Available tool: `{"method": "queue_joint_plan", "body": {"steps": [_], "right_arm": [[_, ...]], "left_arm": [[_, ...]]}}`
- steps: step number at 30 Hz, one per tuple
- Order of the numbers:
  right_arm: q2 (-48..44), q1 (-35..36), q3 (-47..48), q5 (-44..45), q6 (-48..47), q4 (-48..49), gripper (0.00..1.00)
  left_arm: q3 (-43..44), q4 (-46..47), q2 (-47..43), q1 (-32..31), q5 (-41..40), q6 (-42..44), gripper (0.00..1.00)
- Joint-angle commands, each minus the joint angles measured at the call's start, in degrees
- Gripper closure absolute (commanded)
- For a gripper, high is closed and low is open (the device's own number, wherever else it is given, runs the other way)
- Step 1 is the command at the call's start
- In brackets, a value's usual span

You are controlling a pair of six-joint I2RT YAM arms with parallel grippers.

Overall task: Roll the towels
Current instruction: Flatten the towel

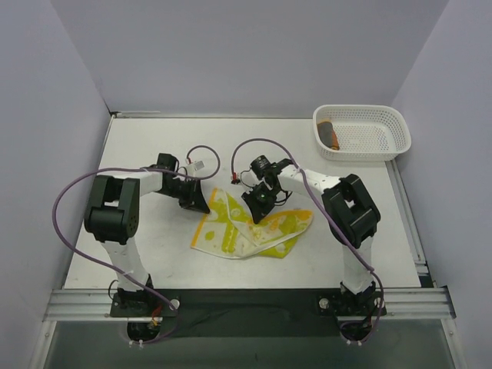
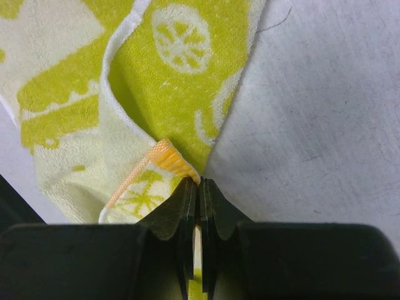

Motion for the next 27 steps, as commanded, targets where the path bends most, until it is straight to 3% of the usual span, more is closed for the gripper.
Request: {"method": "queue_joint_plan", "body": {"steps": [1, 5, 12, 18, 27], "right_arm": [[-3.4, -0.3, 0.7, -2.3, 1.4, -1.1, 1.0], [-6.0, -1.0, 0.6, -2.7, 2.5, -1.1, 1.0], [-9.5, -5.5, -0.7, -4.2, 4.5, -1.8, 1.0], [-15.1, -13.9, -5.2, -2.5, 5.1, -3.0, 1.0], [-21.0, -28.2, -12.9, 2.4, 6.4, -4.0, 1.0]], "left_arm": [[-1.5, 3.4, -5.8, 1.2, 6.6, 0.1, 0.86], [-1.4, 3.2, -7.3, -0.2, 6.7, -0.1, 0.86], [0.4, 0.4, 1.4, -1.9, 0.8, 0.9, 0.91], [1.9, -6.4, 1.4, 3.1, -4.9, 5.3, 1.0], [0.8, -16.6, -6.3, 11.8, -10.0, 15.9, 1.0]]}}
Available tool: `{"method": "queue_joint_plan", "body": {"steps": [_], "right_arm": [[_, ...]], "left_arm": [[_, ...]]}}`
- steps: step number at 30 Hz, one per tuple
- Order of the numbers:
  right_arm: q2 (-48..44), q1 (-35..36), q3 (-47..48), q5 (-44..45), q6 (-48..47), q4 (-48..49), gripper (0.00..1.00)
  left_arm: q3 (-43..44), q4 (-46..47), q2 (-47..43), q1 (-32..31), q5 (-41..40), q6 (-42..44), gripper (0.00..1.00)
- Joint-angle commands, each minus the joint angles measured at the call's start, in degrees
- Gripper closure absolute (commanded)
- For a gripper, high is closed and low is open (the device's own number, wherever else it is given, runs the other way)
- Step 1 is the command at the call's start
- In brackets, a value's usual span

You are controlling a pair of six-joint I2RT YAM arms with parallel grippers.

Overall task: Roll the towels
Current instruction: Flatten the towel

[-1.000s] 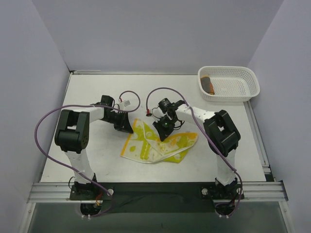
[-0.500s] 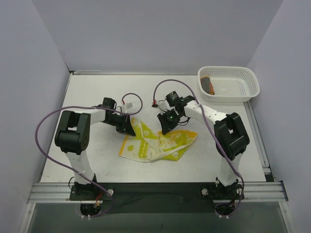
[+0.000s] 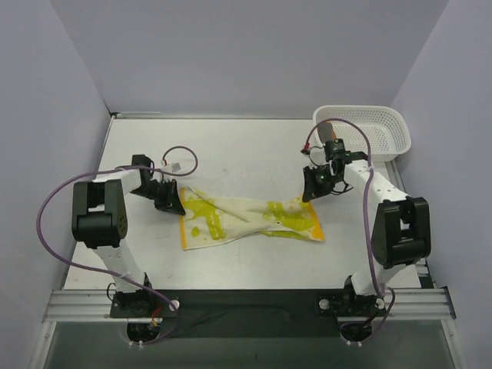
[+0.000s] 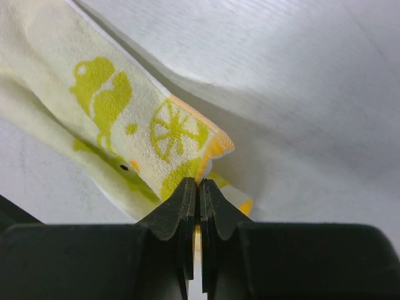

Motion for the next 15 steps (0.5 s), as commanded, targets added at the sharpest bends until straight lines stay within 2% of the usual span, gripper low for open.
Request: {"method": "queue_joint_plan", "body": {"steps": [1, 4, 7, 8, 12, 13, 14, 15], "right_arm": [[-2.1, -3.1, -3.4, 3.0, 0.9, -3.0, 1.0], [-0.9, -4.6, -4.4, 3.4, 0.6, -3.0, 1.0], [1.2, -4.5, -4.0, 1.8, 0.9, -2.5, 1.0], [2.4, -4.6, -3.6, 1.6, 1.3, -2.0, 1.0], [4.9, -4.6, -2.5, 4.3, 1.3, -1.6, 1.0], [5.1, -4.6, -2.5, 4.8, 1.2, -1.6, 1.0], [5.4, -4.7, -2.4, 5.4, 1.1, -1.8, 0.97], [5.4, -4.8, -2.6, 6.4, 0.9, -1.9, 0.84]], "left_arm": [[0.8, -5.9, -3.8, 1.5, -4.6, 6.7, 1.0], [2.0, -9.1, -4.1, 1.6, -4.1, 10.6, 1.0], [3.8, -11.2, -5.0, 1.6, -1.7, 14.8, 0.77], [4.5, -11.2, -5.9, 1.6, -0.9, 15.3, 0.66], [10.5, -10.5, -6.0, 1.5, -0.3, 16.4, 0.45], [13.4, -10.2, -5.5, 1.4, -0.4, 16.4, 0.42], [15.1, -9.8, -4.2, 1.3, -0.8, 16.4, 0.4], [16.5, -9.5, -3.4, 1.1, -2.4, 16.4, 0.4]]}}
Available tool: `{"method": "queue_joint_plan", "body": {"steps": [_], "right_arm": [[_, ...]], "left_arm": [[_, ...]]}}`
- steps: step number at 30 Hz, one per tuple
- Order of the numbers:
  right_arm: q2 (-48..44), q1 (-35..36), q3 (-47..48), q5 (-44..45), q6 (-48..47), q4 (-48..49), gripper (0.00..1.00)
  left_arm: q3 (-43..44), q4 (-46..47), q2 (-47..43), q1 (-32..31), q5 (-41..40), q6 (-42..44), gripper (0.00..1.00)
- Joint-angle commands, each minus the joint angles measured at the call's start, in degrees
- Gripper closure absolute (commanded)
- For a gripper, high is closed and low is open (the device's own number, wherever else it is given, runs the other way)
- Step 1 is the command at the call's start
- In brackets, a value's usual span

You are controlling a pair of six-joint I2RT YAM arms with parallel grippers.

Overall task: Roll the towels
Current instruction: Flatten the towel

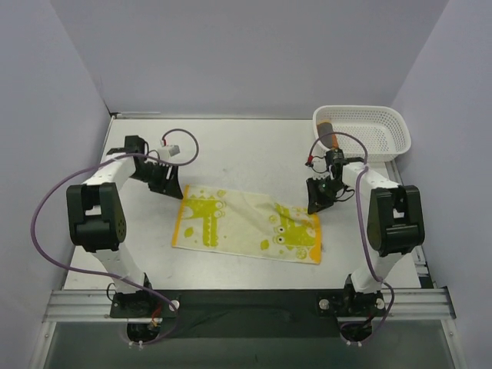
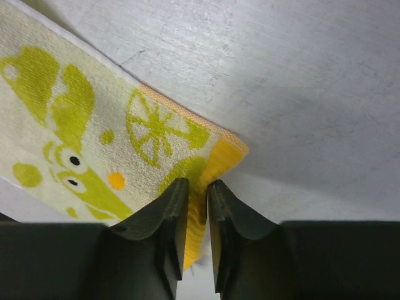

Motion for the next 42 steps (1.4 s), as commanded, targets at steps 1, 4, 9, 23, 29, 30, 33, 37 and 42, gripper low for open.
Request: {"method": "queue_joint_plan", "body": {"steps": [1, 4, 9, 23, 29, 30, 33, 37, 42], "right_arm": [[-0.1, -0.5, 1.6, 3.1, 0.0, -1.6, 0.77], [-0.6, -1.0, 2.1, 3.8, 0.5, -1.2, 0.6], [2.1, -2.7, 6.3, 2.4, 2.3, -1.0, 0.59], [11.5, -1.5, 11.2, 2.0, 3.8, -0.3, 0.76], [15.7, 0.2, 15.2, 3.7, 4.8, -0.3, 0.84], [16.3, 0.3, 17.2, 4.1, 4.9, -0.2, 0.85], [19.4, 1.1, 21.1, 6.9, 5.5, 0.2, 0.88], [21.7, 1.4, 26.8, 12.1, 6.8, 0.2, 0.88], [20.3, 1.2, 30.2, 9.7, 7.3, -0.5, 0.7]], "left_arm": [[9.0, 1.7, 0.3, -0.9, -1.0, 2.3, 0.4], [12.3, 3.0, 4.1, -2.3, -5.5, 2.2, 0.4], [15.7, 5.4, 8.9, -5.9, -9.0, 0.6, 0.41], [15.2, 10.0, 14.7, -8.0, -11.9, -3.7, 0.52], [13.7, 9.6, 15.3, -6.2, -12.9, -4.7, 0.65], [13.6, 9.6, 15.4, -6.0, -13.2, -5.0, 0.66], [14.1, 9.9, 16.2, -4.5, -15.8, -6.5, 0.73], [17.0, 10.1, 18.4, -1.1, -16.1, -7.9, 0.78], [20.5, 8.6, 17.9, 0.3, -10.4, -8.1, 0.58]]}}
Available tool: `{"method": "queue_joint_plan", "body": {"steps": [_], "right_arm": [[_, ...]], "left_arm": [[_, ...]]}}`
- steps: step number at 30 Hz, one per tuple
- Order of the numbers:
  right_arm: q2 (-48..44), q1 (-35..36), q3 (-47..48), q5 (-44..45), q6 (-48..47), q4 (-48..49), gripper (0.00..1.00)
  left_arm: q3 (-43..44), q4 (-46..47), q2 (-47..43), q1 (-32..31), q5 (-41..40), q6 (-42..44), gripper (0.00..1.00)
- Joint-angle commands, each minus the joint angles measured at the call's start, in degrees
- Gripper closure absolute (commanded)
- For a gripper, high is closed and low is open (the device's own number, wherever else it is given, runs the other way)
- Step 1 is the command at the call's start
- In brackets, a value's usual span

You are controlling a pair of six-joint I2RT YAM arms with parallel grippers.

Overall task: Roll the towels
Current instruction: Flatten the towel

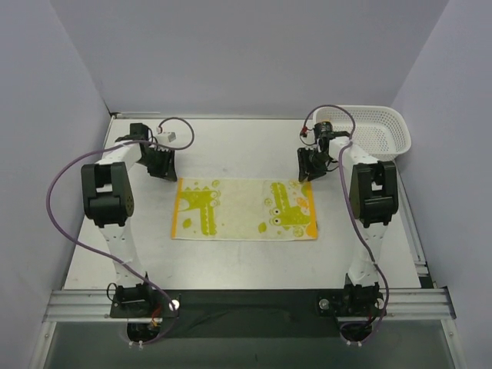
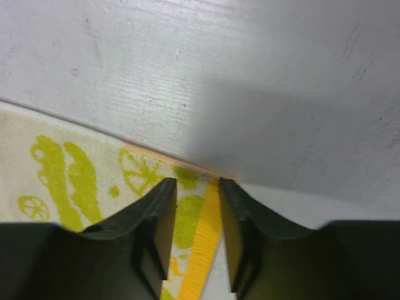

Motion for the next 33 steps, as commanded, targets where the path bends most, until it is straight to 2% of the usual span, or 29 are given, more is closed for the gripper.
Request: {"method": "queue_joint_plan", "body": {"steps": [1, 2, 3, 5, 6, 8, 9, 10, 11, 13, 16, 20, 24, 33], "right_arm": [[-3.6, -0.5, 1.9, 0.6, 0.4, -2.1, 0.61], [-5.2, -0.7, 0.7, -1.0, -0.8, -2.6, 0.59], [-7.1, -1.1, -0.1, -4.4, -1.6, -3.3, 0.55], [-14.3, -0.9, -5.5, -6.8, -3.9, -4.9, 0.47], [-16.7, -0.7, -7.4, -7.5, -5.9, -5.2, 0.47], [-22.8, 0.2, -12.6, -7.5, -7.8, -7.7, 0.49], [-25.4, 0.6, -14.4, -7.4, -8.6, -9.9, 0.51], [-26.4, 1.2, -15.9, -7.5, -8.6, -10.8, 0.61], [-27.2, 1.3, -17.4, -8.0, -8.4, -11.6, 0.65], [-29.0, 2.1, -22.2, -9.3, -7.7, -12.7, 0.79], [-29.3, 3.6, -27.5, -9.3, -7.5, -12.5, 0.86], [-27.0, 4.9, -30.3, -9.2, -7.7, -12.4, 0.88], [-25.9, 5.1, -31.7, -6.5, -9.0, -12.5, 0.89], [-20.3, 8.7, -31.2, 3.2, -10.0, -13.0, 0.91]], "left_arm": [[2.0, -0.4, -2.0, 1.3, 4.9, -0.4, 0.51], [0.8, -0.5, -4.0, 1.7, 10.0, -0.1, 0.4], [-1.0, -0.5, -6.1, 2.2, 12.4, 1.3, 0.35], [-7.3, -0.8, -13.5, 2.7, 13.9, 3.8, 0.31], [-9.7, -2.3, -15.9, 2.7, 14.0, 7.3, 0.32], [-15.2, -4.4, -22.0, 2.6, 14.0, 10.8, 0.36], [-16.8, -6.4, -24.5, 2.6, 14.1, 13.4, 0.41], [-18.1, -7.3, -25.4, 2.2, 14.4, 14.4, 0.44], [-20.8, -8.1, -26.1, 2.0, 14.5, 15.2, 0.48], [-23.3, -10.1, -26.6, 1.4, 15.6, 16.8, 0.6], [-27.4, -10.1, -26.2, -0.9, 15.5, 16.7, 0.67], [-30.7, -7.5, -24.8, -6.1, 11.8, 14.3, 0.72], [-31.9, -4.9, -24.0, -8.5, 7.3, 12.6, 0.77], [-33.3, -3.5, -20.5, -9.5, -1.3, 12.6, 0.83]]}}
